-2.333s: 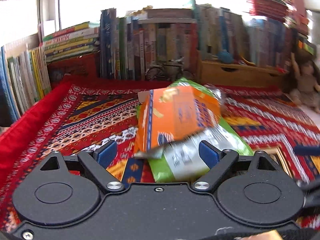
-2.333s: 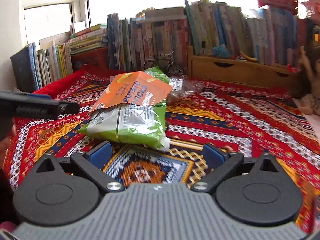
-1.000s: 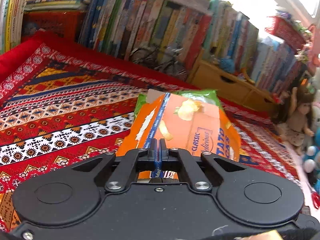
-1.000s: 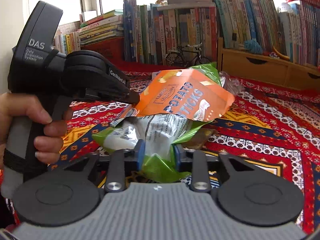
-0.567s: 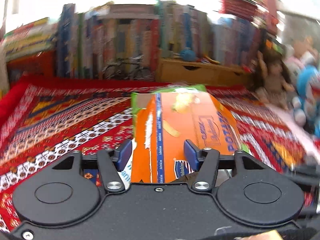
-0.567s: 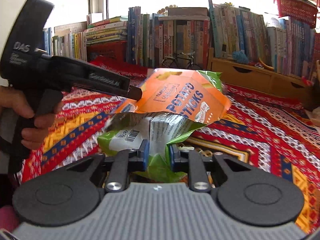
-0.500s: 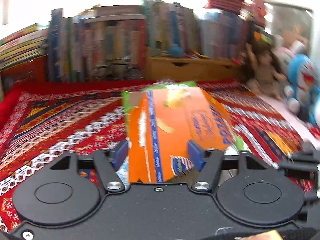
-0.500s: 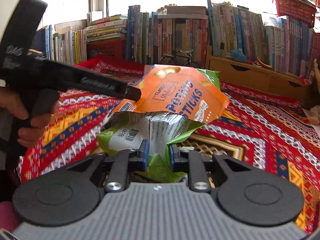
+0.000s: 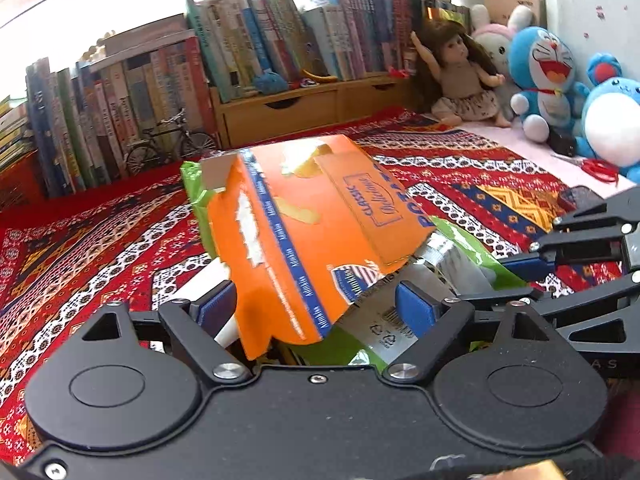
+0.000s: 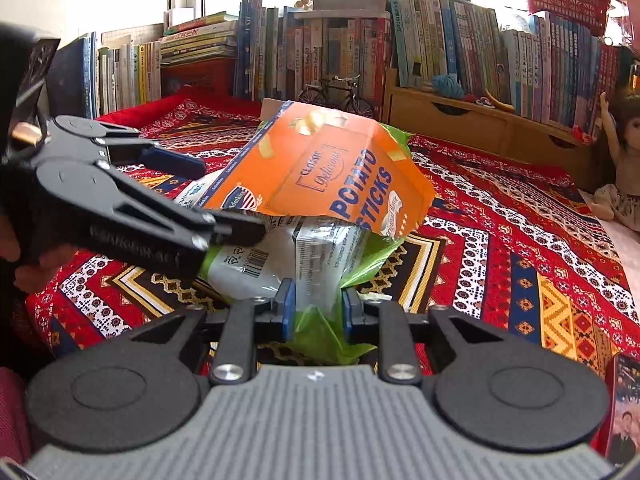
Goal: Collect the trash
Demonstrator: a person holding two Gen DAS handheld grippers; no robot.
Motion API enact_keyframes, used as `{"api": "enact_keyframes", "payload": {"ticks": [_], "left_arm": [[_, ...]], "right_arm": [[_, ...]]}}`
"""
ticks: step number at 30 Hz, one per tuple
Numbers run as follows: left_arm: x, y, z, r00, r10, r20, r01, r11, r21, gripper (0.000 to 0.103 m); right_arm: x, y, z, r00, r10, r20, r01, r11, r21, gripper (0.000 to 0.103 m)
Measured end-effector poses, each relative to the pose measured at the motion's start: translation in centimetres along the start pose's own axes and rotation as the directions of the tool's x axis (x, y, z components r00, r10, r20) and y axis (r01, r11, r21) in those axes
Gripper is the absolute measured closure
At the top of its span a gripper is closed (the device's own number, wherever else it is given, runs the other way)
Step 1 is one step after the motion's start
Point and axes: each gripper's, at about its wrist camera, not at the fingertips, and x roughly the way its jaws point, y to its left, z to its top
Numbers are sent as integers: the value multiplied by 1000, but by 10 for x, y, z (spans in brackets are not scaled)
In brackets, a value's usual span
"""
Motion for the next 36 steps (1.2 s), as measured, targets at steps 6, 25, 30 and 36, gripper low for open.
{"api": "enact_keyframes", "payload": {"ticks": [6,25,30,36], "left_arm": [[3,-1,1,999,-7,33,8,1000,-28,41],[-50,29,17,982,59,179,-27,984,-178,83],[-71,45,6,984,84,158,-48,975,-216,86],[-79,45,-22,984,136,111,-116,979,-171,58]], "right_arm": [[1,3,-3,1000,-12,1,12,1000,-21,75],[-31,-3,7,993,-67,94,68,998,-17,78],[-48,-13,11,990,-90,113,92,996,-14,78],[-52,-29,4,992,-100,79,100,995,-5,24]]}}
